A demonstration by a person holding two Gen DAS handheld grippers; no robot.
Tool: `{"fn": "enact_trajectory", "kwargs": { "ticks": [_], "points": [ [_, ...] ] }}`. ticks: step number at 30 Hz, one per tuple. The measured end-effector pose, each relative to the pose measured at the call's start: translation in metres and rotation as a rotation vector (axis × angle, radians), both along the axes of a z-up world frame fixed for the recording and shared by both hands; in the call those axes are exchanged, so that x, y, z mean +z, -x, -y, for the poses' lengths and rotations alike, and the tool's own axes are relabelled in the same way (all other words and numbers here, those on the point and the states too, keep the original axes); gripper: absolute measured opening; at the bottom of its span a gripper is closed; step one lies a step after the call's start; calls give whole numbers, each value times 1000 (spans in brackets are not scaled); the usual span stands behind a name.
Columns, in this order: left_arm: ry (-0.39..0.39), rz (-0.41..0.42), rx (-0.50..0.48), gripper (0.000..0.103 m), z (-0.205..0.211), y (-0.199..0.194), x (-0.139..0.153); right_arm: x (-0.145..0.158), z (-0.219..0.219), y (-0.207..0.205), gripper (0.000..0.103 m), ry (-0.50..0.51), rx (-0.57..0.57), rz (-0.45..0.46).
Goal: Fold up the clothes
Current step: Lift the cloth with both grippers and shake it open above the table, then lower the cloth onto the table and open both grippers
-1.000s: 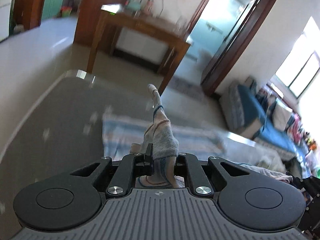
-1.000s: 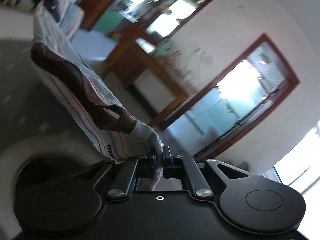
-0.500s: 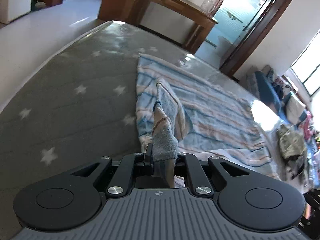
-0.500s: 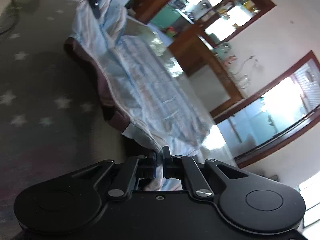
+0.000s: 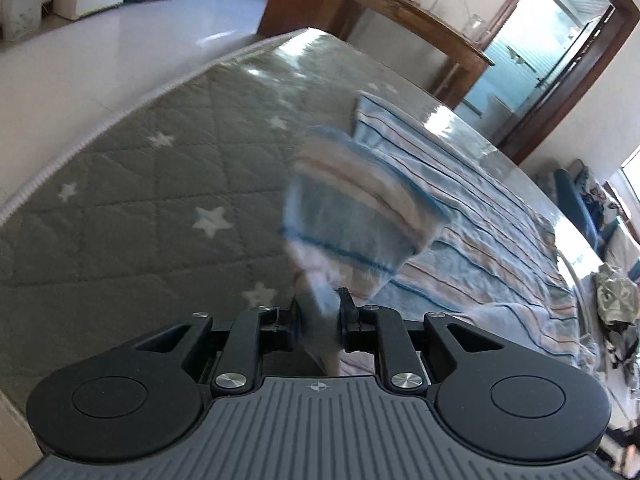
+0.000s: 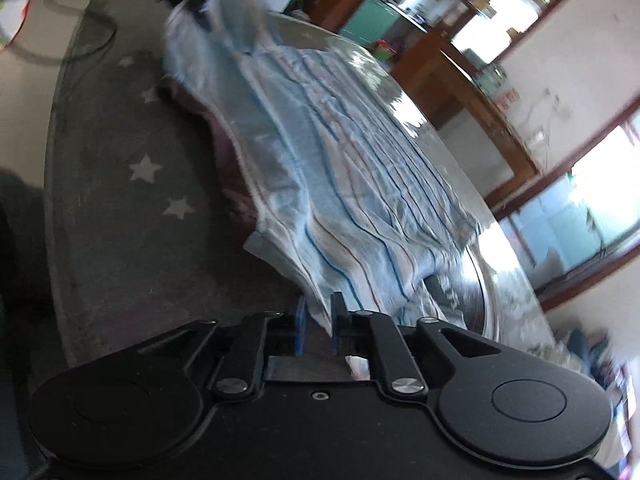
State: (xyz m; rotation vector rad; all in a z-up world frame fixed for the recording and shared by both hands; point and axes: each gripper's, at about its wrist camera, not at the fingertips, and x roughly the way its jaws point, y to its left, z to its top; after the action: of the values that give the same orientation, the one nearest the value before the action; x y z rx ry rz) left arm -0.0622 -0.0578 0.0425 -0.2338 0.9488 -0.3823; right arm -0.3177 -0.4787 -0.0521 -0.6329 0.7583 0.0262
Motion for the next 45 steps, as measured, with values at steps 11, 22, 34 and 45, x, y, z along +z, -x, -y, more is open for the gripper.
{"fn": "enact_trajectory", "kwargs": {
  "ticks": [11, 22, 34, 45],
  "points": [
    [-52, -6, 35, 19, -7, -4, -9, -10, 77, -12, 40, -77, -319, 50],
    [-124, 27, 16, 20, -3, 0, -10, -32, 131, -16, 51, -302, -508, 77],
    [-152, 43, -4, 21, -1, -2, -11, -31, 123, 12, 13, -307, -574, 66],
    [-156, 30, -1, 29, -10, -3, -6, 1, 118, 3, 39, -228, -530, 162]
  ]
}}
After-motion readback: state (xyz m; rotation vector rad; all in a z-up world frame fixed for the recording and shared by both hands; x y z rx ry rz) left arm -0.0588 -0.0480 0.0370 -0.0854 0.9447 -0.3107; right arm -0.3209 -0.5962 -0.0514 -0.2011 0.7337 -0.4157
